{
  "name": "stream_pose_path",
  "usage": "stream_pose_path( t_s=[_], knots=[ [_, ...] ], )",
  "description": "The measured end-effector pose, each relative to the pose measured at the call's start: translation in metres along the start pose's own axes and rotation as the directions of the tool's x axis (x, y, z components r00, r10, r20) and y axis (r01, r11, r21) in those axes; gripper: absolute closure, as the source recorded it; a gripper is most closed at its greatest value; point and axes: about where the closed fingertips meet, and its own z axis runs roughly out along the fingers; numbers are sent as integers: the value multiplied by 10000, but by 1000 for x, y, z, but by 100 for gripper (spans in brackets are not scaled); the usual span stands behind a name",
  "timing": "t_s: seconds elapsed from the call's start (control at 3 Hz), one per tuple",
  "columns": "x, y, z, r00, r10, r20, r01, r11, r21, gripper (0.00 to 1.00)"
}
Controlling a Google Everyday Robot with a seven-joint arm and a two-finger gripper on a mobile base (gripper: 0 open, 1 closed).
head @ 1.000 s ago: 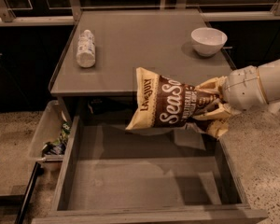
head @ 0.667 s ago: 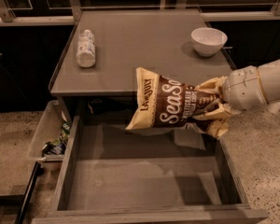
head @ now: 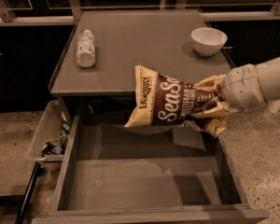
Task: Pick brown chip bag from top drawer and place on counter
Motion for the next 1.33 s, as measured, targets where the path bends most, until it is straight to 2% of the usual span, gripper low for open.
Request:
stream_pose_path(
  t_s=[0.33,0.67,1.0,1.33],
  knots=[
    [-12,-45,8,9999,-122,119,119,9996,244,100],
    [-30,-110,20,9995,-219,211,207,9982,564,100],
    [-43,-162,26,9994,-263,217,245,9965,804,100],
    [-33,-197,34,9988,436,218,-461,9896,1365,100]
  ],
)
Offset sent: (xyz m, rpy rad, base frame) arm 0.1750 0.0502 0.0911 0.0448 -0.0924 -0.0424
